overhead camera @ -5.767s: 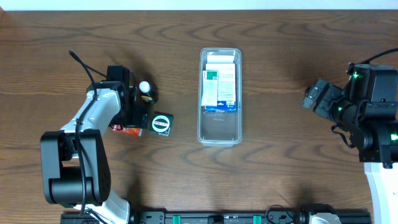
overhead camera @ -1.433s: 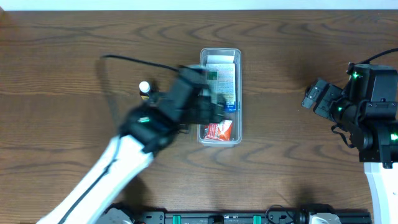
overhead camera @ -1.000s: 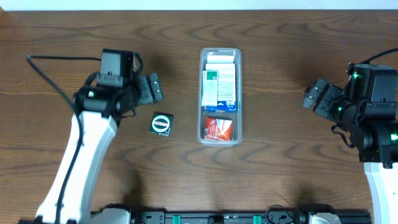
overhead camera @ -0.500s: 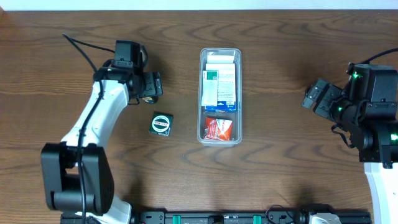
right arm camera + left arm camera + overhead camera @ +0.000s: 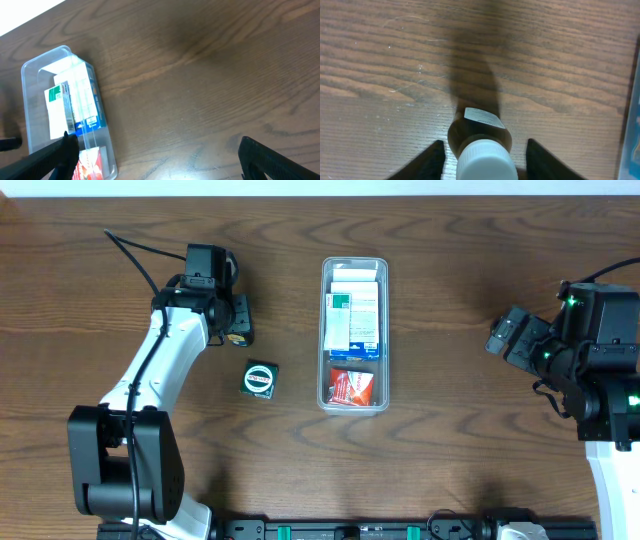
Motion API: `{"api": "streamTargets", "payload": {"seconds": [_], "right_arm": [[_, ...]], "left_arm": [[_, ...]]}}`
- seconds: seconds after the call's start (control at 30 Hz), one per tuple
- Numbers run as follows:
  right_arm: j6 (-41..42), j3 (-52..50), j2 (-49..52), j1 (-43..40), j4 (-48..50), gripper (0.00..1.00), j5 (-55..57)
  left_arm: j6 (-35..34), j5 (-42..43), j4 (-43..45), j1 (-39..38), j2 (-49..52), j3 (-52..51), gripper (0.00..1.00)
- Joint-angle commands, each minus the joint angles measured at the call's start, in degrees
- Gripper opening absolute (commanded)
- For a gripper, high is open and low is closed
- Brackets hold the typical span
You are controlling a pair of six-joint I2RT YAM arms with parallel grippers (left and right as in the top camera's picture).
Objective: Pack container
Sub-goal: 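Move the left gripper to the syrup bottle and grasp its cap, then carry the syrup bottle into the container and release it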
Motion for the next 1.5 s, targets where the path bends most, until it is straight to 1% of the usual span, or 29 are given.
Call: {"api": "streamTargets", "payload": {"seconds": [0.0,0.07,0.27,0.4,0.57,0.7,0.8,0.93,0.97,1.03,1.13,1.23,1.33,1.47], "right_arm": [[0.02,0.33,0.0,-0.26,-0.07,0.99,0.44],[0.02,0.33,0.0,-0.26,-0.07,0.99,0.44],[0.02,0.33,0.0,-0.26,-0.07,0.99,0.44],[0.02,0.33,0.0,-0.26,-0.09,0.99,0.44],[0.04,0.33,0.0,-0.26,-0.07,0.99,0.44],[0.02,0.33,0.0,-0.26,-0.07,0.99,0.44],[0.02,0.33,0.0,-0.26,-0.07,0.99,0.44],[0.02,0.33,0.0,-0.26,-0.07,0.99,0.44],[0.02,0.33,0.0,-0.26,-0.07,0.99,0.44],[0.04,0.33,0.0,-0.26,-0.09,0.99,0.44],[0.02,0.33,0.0,-0.26,-0.07,0.99,0.44],[0.02,0.33,0.0,-0.26,-0.07,0.99,0.44],[0.02,0.33,0.0,-0.26,-0.09,0.99,0.44],[0.02,0.33,0.0,-0.26,-0.07,0.99,0.44]], "left_arm": [[0.59,-0.9,0.02,0.28,0.07,0.46,0.45],[0.61,-0.87,0.07,0.28,0.04,0.46,0.42],[1.05,-0.87,-0.59,0.22,-0.24,0.48,0.28],[1.05,-0.87,-2.21,-0.2,-2.1,0.48,0.22],[1.01,-0.9,-4.55,-1.7,-8.22,0.48,0.2],[0.72,-0.9,-7.98,-4.22,-15.72,0.55,0.2],[-1.49,-0.9,-10.54,-7.48,-21.35,0.55,0.19],[-5.46,-1.07,-11.56,-13.33,-27.21,0.55,0.19],[-6.75,-1.73,-11.52,-14.64,-28.02,0.55,0.15],[-9.62,-3.72,-11.13,-18.38,-29.62,0.55,0.15],[-13.35,-5.01,-9.94,-23.43,-29.73,0.52,0.15],[-16.57,-5.38,-7.89,-27.76,-27.71,0.52,0.15],[-20.94,-10.38,-6.67,-31.5,-23.8,0.52,0.15],[-22.84,-11.21,-3.37,-34.58,-17.25,0.52,0.15]]}}
